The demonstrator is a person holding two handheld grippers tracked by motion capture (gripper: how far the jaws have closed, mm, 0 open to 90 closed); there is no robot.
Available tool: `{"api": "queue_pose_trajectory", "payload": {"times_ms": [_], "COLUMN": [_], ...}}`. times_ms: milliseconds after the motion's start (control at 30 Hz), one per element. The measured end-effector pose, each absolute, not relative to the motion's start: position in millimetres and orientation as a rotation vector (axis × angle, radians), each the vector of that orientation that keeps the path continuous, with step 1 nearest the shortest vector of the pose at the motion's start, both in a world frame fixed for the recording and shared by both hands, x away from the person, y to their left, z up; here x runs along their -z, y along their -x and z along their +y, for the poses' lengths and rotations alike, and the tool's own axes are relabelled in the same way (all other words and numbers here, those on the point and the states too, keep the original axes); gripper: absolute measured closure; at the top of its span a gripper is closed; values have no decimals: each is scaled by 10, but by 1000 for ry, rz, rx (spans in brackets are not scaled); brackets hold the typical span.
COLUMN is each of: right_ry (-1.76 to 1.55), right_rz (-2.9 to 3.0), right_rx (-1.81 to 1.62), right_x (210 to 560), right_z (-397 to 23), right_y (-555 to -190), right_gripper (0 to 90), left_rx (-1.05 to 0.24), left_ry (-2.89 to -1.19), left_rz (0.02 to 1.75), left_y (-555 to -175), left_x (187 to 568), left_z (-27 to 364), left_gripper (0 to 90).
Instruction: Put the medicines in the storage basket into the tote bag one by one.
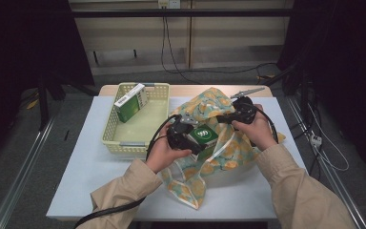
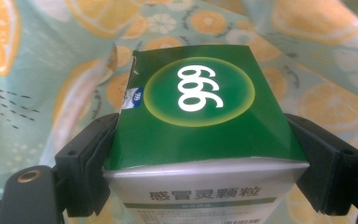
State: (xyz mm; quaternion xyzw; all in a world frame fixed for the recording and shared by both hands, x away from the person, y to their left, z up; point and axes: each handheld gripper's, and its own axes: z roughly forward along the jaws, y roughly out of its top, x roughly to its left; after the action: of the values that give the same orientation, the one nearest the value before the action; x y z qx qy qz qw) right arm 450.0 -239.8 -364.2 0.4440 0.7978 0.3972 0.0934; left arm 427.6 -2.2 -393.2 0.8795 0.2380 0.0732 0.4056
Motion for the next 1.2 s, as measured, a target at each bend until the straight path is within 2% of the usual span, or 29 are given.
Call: {"api": "queue_pose_trajectory", "payload": {"times_ms": [333, 833, 1200], "right_ry": [-1316, -1312, -1314], "right_rz": [2359, 2353, 2351], "right_rx": [-1179, -1165, -1158], "right_x": [3608, 3560, 3547], "right_z": [-2398, -2430, -2469], "right_y": [-4494, -4492, -4486], "right_gripper": [899, 898, 899], "left_rx": [-268, -326, -302], "left_ry": [-2200, -2117, -2100], "left_rz": [675, 748, 735], "left_y": [-4420, -4764, -4884], "left_x": [4018, 4134, 4244], "left_z": [-162, -535, -634], "left_gripper": [161, 158, 146]}}
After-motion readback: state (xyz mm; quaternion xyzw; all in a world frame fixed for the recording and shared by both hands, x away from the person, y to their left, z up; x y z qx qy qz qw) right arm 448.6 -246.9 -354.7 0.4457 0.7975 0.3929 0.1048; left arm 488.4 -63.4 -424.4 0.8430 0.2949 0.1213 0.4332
